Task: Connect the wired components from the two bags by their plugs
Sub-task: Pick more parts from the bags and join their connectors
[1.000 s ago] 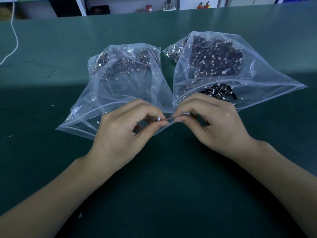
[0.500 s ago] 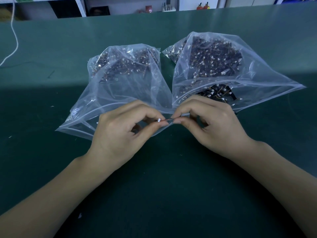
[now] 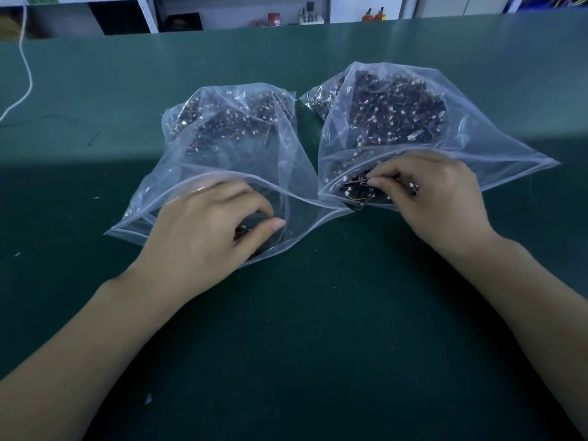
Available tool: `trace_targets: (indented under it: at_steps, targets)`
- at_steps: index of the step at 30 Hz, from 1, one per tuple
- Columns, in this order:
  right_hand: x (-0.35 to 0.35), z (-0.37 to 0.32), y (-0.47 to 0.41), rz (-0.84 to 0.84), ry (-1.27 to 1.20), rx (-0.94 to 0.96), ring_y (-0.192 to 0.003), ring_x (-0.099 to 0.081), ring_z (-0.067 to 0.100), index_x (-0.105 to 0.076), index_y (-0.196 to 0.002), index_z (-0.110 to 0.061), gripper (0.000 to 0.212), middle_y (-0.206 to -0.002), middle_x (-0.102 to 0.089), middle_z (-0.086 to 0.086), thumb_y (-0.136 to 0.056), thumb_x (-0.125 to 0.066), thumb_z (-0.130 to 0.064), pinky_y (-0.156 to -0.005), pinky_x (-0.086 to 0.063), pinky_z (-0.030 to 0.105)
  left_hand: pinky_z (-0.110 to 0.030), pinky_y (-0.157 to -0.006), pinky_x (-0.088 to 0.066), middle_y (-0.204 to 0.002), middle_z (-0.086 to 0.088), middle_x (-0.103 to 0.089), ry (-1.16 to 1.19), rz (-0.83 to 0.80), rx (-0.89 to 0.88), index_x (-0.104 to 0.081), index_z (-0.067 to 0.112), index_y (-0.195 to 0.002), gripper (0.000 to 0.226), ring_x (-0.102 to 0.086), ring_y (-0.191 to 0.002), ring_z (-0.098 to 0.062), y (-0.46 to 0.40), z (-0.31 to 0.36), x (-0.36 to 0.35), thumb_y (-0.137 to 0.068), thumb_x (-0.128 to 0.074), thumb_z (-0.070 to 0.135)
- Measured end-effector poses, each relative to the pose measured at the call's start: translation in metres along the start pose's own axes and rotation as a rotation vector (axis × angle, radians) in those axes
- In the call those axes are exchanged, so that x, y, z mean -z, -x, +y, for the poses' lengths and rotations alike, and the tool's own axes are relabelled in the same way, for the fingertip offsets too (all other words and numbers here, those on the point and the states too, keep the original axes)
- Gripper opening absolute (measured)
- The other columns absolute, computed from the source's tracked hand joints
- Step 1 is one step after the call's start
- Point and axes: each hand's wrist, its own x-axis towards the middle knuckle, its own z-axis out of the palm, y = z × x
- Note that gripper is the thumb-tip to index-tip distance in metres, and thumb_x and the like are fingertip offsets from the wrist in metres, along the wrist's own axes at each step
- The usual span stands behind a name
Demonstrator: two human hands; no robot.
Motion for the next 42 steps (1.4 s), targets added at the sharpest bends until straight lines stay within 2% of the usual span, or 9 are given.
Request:
trace_targets:
  at_steps: [3, 7, 10, 13, 18, 22, 26, 35, 42]
  targets:
    - [0.004, 0.004, -0.002, 0.013, 0.119, -0.071, -0.083, -0.052, 0.004, -0.082, -0.096, -0.024, 0.004, -0.083, -0.058, -0.020, -0.094, -0.080, -0.025, -0.080, -0.043, 0.030, -0.038, -0.081, -0.055, -0.095, 0.017, -0.063, -0.010, -0.110, 0.012, -0.078, 0.032, -0.104, 0.045, -0.060, -0.098, -0.011, 0.000, -0.007, 0.006, -0.098, -0.055, 0.071]
    - [0.005, 0.004, -0.001, -0.034, 0.177, -0.138, -0.081, -0.055, 0.009, -0.083, -0.097, -0.025, 0.005, -0.083, -0.061, -0.015, -0.094, -0.080, -0.023, -0.079, -0.042, 0.032, -0.041, -0.078, -0.056, -0.085, 0.019, -0.058, -0.011, -0.191, -0.029, -0.078, 0.036, -0.104, 0.037, -0.058, -0.088, -0.012, -0.001, -0.011, 0.014, -0.092, -0.062, 0.067]
    - [0.004, 0.001, 0.000, -0.038, 0.180, -0.170, -0.085, -0.062, 0.016, -0.083, -0.104, -0.024, 0.015, -0.096, -0.072, -0.005, -0.094, -0.076, -0.015, -0.077, -0.044, 0.030, -0.042, -0.076, -0.057, -0.089, 0.021, -0.059, -0.009, -0.238, 0.030, -0.074, 0.040, -0.110, 0.037, -0.061, -0.091, -0.011, 0.000, -0.010, 0.016, -0.090, -0.060, 0.067]
    - [0.003, -0.005, -0.001, -0.048, 0.150, -0.214, -0.089, -0.062, 0.016, -0.078, -0.106, -0.027, 0.024, -0.095, -0.065, -0.006, -0.091, -0.069, -0.010, -0.073, -0.049, 0.033, -0.039, -0.077, -0.056, -0.094, 0.023, -0.059, -0.015, -0.261, 0.080, -0.074, 0.041, -0.115, 0.034, -0.059, -0.093, -0.008, 0.001, -0.012, 0.015, -0.092, -0.062, 0.062]
    - [0.003, -0.025, 0.000, -0.065, 0.067, -0.293, -0.066, -0.054, 0.012, -0.061, -0.083, -0.030, 0.007, -0.067, -0.052, -0.009, -0.082, -0.062, -0.036, -0.064, -0.047, 0.034, -0.038, -0.070, -0.055, -0.092, 0.020, -0.060, -0.016, -0.247, 0.110, -0.079, 0.035, -0.099, 0.009, -0.056, -0.091, -0.007, 0.000, -0.014, 0.013, -0.097, -0.070, 0.037]
    - [-0.001, -0.033, 0.004, -0.049, -0.005, -0.264, -0.054, -0.046, 0.013, -0.055, -0.069, -0.024, 0.025, -0.054, -0.043, -0.004, -0.089, -0.064, -0.037, -0.059, -0.035, 0.028, -0.034, -0.069, -0.052, -0.089, 0.019, -0.065, 0.012, -0.176, 0.089, -0.079, 0.032, -0.105, 0.015, -0.056, -0.087, -0.007, 0.000, -0.012, 0.014, -0.091, -0.083, 0.028]
    - [-0.005, -0.040, 0.008, -0.018, -0.087, -0.165, -0.050, -0.036, 0.017, -0.050, -0.064, -0.019, 0.039, -0.051, -0.035, -0.003, -0.097, -0.071, -0.025, -0.053, -0.033, 0.027, -0.041, -0.068, -0.058, -0.086, 0.013, -0.069, 0.062, -0.076, 0.012, -0.083, 0.022, -0.098, 0.016, -0.058, -0.078, -0.011, -0.001, -0.010, 0.012, -0.085, -0.091, 0.019]
    - [-0.010, -0.046, 0.013, 0.028, -0.314, 0.003, -0.052, -0.039, 0.013, -0.060, -0.072, -0.013, 0.035, -0.057, -0.033, -0.010, -0.105, -0.066, -0.025, -0.053, -0.034, 0.029, -0.037, -0.064, -0.058, -0.084, 0.009, -0.071, 0.180, 0.098, -0.051, -0.082, 0.016, -0.091, 0.010, -0.062, -0.071, -0.010, -0.003, -0.003, 0.004, -0.089, -0.086, 0.024]
    - [-0.014, -0.054, 0.016, -0.031, -0.361, 0.039, -0.053, -0.041, 0.010, -0.067, -0.081, -0.014, 0.026, -0.059, -0.039, -0.011, -0.105, -0.066, -0.024, -0.058, -0.032, 0.021, -0.026, -0.078, -0.057, -0.090, 0.005, -0.075, 0.161, 0.240, -0.102, -0.083, 0.012, -0.090, 0.009, -0.068, -0.082, -0.010, -0.003, 0.002, 0.006, -0.095, -0.085, 0.019]
